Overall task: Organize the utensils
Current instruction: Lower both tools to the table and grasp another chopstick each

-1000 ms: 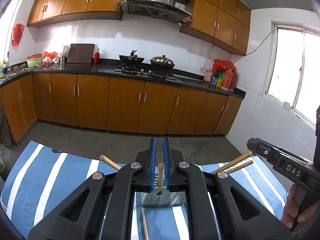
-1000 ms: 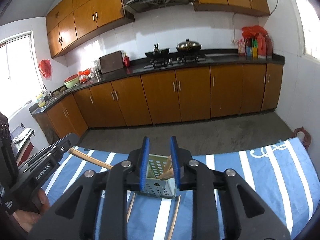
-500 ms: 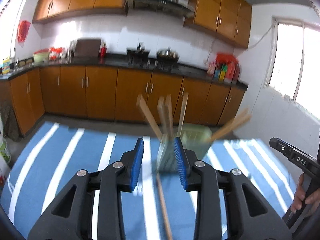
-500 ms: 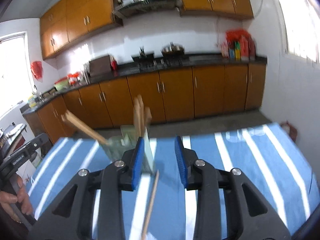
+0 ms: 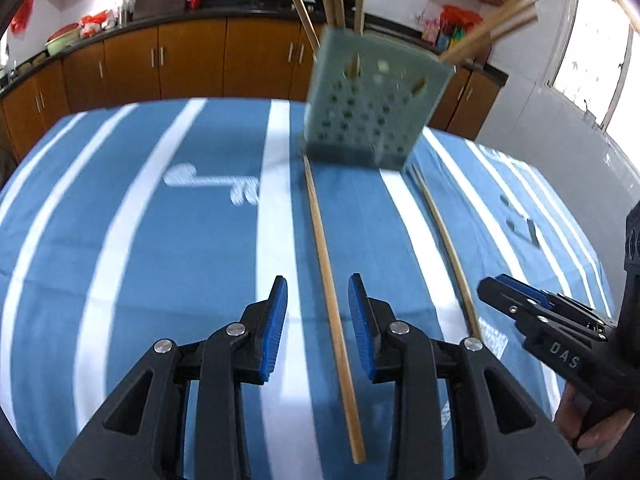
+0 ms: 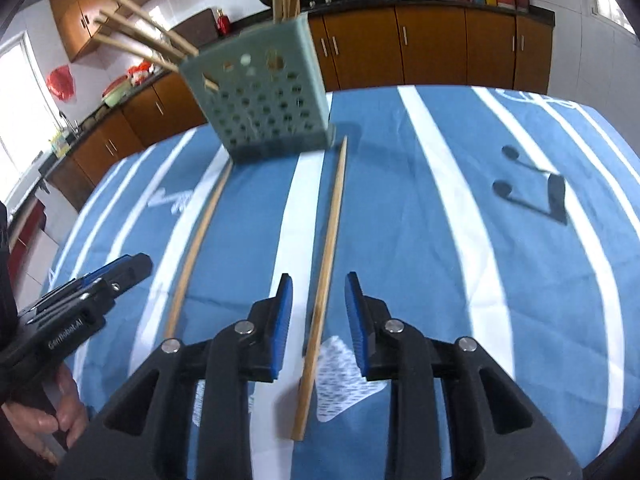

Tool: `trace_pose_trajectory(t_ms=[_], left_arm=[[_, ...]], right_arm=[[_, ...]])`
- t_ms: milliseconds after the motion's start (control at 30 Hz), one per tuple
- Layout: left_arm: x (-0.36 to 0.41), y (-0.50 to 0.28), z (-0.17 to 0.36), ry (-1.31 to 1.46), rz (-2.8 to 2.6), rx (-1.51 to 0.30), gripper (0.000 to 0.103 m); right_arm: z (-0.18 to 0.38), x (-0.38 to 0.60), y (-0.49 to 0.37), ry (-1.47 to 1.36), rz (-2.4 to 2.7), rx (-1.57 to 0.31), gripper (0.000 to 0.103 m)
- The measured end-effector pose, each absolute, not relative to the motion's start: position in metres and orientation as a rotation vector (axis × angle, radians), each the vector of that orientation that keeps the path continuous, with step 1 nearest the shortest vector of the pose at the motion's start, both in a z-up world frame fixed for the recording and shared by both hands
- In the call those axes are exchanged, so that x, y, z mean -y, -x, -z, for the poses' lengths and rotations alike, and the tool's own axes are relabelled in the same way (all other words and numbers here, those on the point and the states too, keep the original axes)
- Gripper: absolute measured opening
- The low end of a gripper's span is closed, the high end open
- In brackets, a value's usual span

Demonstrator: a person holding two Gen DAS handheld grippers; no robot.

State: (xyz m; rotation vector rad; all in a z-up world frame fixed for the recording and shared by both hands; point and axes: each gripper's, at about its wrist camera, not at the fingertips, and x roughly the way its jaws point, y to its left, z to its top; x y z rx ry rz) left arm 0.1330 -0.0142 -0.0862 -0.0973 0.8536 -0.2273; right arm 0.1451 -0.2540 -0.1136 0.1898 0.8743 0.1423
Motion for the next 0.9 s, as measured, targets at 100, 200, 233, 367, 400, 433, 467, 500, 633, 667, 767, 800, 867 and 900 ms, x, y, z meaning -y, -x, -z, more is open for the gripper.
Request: trace_pose_trajectory(t_ms=[100,200,233,367,400,433,467,500,633,667,767,800,867,900], left_arm=[[0.018,-0.133,0.096,0.089,0.229,-0.878,0.032],[0.022,-0.132,0.103,0.076,0.22,-0.896,0.032],[0.023,-0.131,0.106,0.074,0.217,-0.9,0.032],[0.027,-0.128,0.108,0.041,0.194,-0.889,0.031],[0.028,-0.128,0.108,0.035,0.186,-0.887,0.029],[0.028,-0.128,0.109,0.03,0.178,-0.886,0.022],[0.028,-0.127,0.109,0.025,0.164,-0.884,0.02],[0.027,-0.127,0.109,0.027,0.155,-0.884,0.014],[0.017,-0.129,0.109,0.052,0.129,-0.894,0.007],[0.016,-0.129,0.109,0.053,0.122,-0.897,0.007],[0.003,-0.129,0.108,0.068,0.1,-0.909,0.007],[-0.003,-0.13,0.108,0.075,0.093,-0.915,0.007],[-0.013,-0.133,0.107,0.081,0.078,-0.922,0.007],[-0.018,-0.138,0.107,0.081,0.068,-0.926,0.007]], right_arm=[[0.118,0.253,-0.145,-0.178,-0.132,-0.882,0.025],[0.12,0.254,-0.146,-0.166,-0.121,-0.883,0.023],[0.121,0.253,-0.146,-0.162,-0.118,-0.885,0.022],[0.124,0.249,-0.146,-0.135,-0.105,-0.878,0.021],[0.124,0.248,-0.145,-0.127,-0.101,-0.876,0.02],[0.124,0.247,-0.145,-0.115,-0.092,-0.873,0.017],[0.125,0.246,-0.145,-0.105,-0.083,-0.87,0.015],[0.125,0.246,-0.145,-0.099,-0.073,-0.869,0.01],[0.125,0.253,-0.146,-0.117,-0.051,-0.873,0.008],[0.125,0.256,-0.147,-0.121,-0.042,-0.873,0.008],[0.124,0.269,-0.149,-0.139,-0.004,-0.878,0.008],[0.124,0.275,-0.15,-0.146,0.01,-0.88,0.008],[0.124,0.285,-0.154,-0.157,0.028,-0.883,0.008],[0.124,0.29,-0.157,-0.162,0.04,-0.886,0.008]])
